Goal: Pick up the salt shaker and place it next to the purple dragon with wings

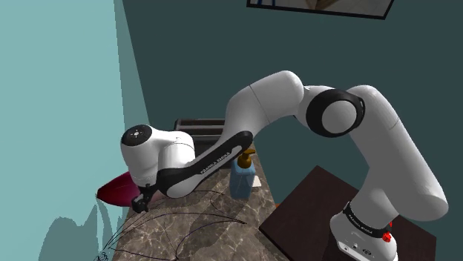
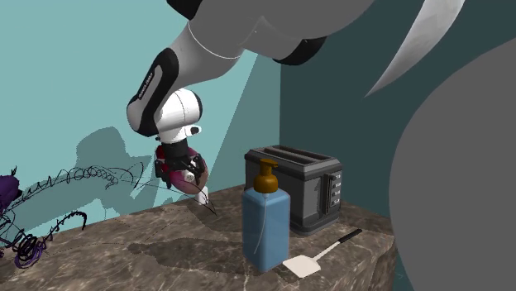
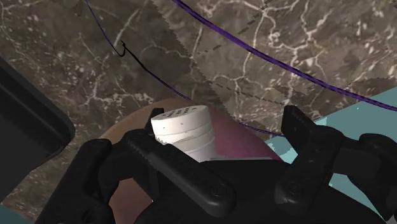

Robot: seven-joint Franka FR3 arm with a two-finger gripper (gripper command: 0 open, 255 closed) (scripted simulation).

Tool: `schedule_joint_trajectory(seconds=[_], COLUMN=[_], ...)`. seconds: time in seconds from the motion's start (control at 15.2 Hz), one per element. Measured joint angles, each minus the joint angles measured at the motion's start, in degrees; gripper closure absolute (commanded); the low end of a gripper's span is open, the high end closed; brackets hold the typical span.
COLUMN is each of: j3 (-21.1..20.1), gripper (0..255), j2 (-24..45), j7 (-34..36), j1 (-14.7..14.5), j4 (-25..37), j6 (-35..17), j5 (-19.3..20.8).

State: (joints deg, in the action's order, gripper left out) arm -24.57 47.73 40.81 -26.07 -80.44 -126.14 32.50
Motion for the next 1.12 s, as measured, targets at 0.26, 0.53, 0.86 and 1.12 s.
schedule_joint_trajectory(seconds=[0.26, 0.53, 0.86, 1.12], j3=[-0.4, -0.3, -0.6, -2.2], gripper=[255, 0, 0, 0], j2=[0.0, 1.2, 0.6, -1.5], j7=[0.1, 0.2, 0.3, -0.2], j1=[1.1, 0.1, 1.0, 1.7], j4=[-1.4, 1.3, -0.5, -2.5], j6=[-3.8, -1.1, -3.4, -1.8], j5=[0.7, 0.6, 0.8, -0.7])
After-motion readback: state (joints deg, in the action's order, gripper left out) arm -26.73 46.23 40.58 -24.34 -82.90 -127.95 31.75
